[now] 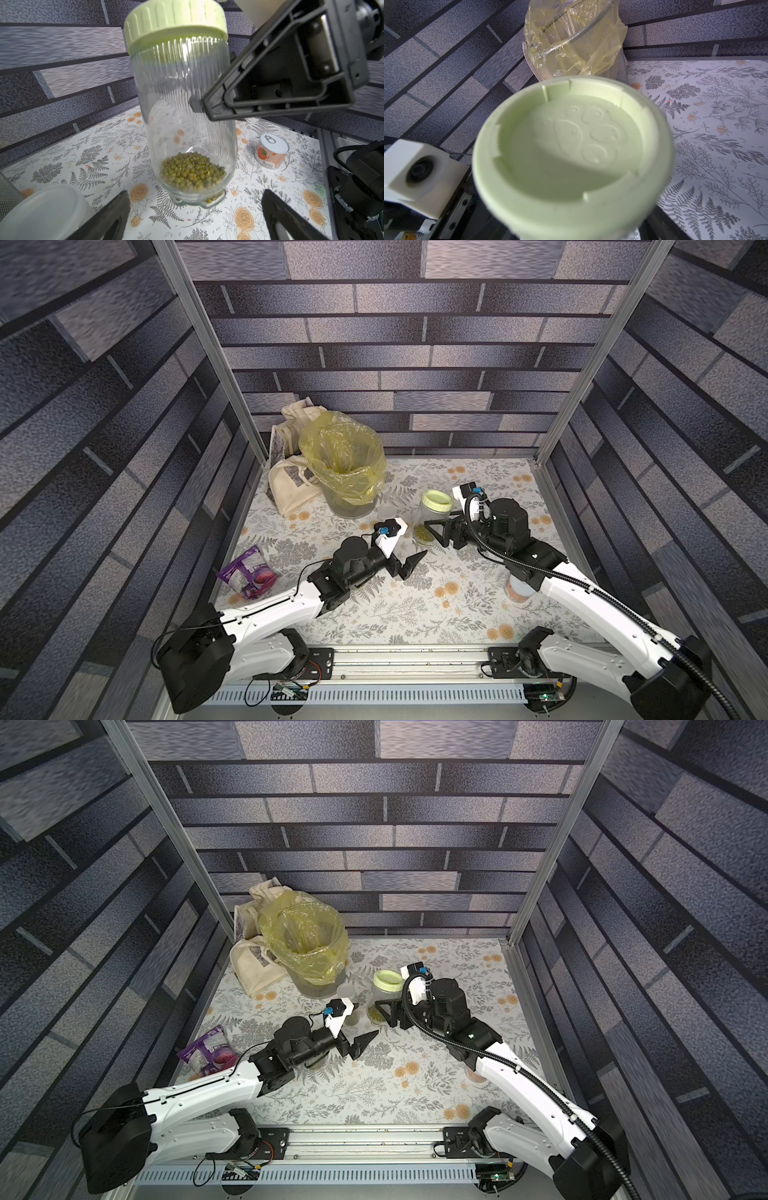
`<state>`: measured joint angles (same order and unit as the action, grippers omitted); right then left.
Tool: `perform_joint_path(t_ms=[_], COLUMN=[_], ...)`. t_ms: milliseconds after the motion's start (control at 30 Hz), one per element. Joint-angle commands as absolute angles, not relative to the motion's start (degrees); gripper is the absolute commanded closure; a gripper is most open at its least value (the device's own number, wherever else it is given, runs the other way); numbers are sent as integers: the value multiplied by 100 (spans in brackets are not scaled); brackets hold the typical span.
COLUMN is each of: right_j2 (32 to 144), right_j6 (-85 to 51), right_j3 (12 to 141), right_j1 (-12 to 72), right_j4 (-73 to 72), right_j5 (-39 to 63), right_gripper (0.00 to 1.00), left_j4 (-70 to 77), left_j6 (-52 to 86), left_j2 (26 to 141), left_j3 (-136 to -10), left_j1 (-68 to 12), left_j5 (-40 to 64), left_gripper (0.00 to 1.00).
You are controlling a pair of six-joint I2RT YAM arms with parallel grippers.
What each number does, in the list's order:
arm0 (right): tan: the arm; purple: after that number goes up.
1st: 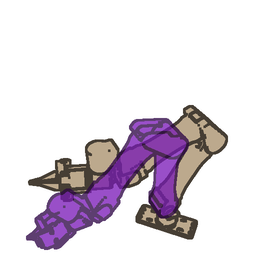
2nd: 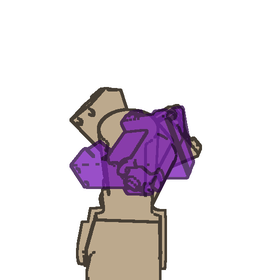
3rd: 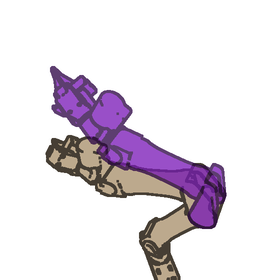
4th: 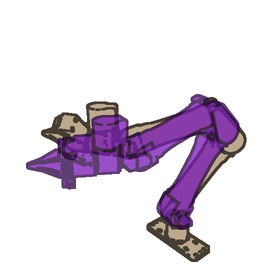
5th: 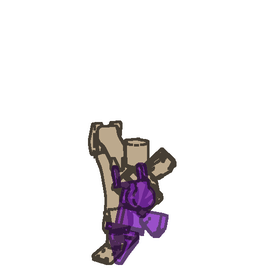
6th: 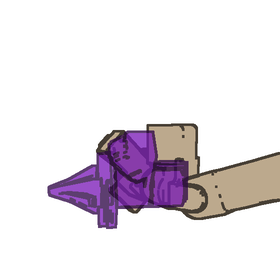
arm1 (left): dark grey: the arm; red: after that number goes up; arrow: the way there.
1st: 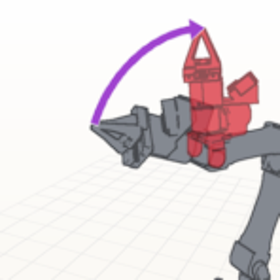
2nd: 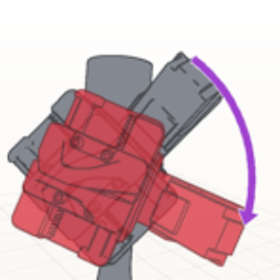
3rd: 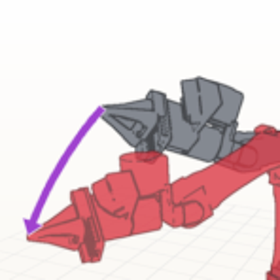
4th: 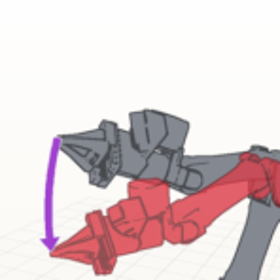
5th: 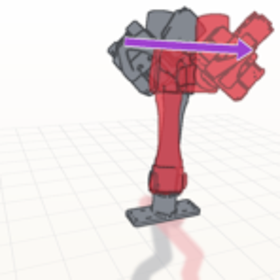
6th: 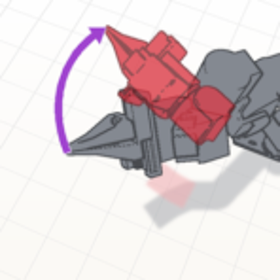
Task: Empty moldy mung beans from jars
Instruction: Pick up the jar from the center of the board.
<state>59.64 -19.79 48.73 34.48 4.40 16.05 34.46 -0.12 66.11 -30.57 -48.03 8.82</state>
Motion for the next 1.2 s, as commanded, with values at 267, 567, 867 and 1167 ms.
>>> perform_joint_path(t_ms=[267, 567, 867, 1167], right_j2=[5792, 5826, 5825, 5817], right_j6=[-2498, -2713, -2698, -2685], right_j3=[4694, 4597, 4513, 4500], right_j1=[3304, 3266, 3248, 3251], right_j4=[-842, -1067, -1159, -1222], right_j5=[2093, 2259, 2315, 2272], right_gripper=[49, 49, 49, 50], left_j4=[4411, 4361, 4236, 3830], left_j6=[62, 228, 257, 290], left_j2=[7272, 7658, 7839, 7857], left_j3=[-3642, -4042, -4236, -4309], left_j1=[-4836, -4834, -4813, -4812], left_j5=[898, 988, 962, 1042], left_gripper=[0, 0, 0, 0])
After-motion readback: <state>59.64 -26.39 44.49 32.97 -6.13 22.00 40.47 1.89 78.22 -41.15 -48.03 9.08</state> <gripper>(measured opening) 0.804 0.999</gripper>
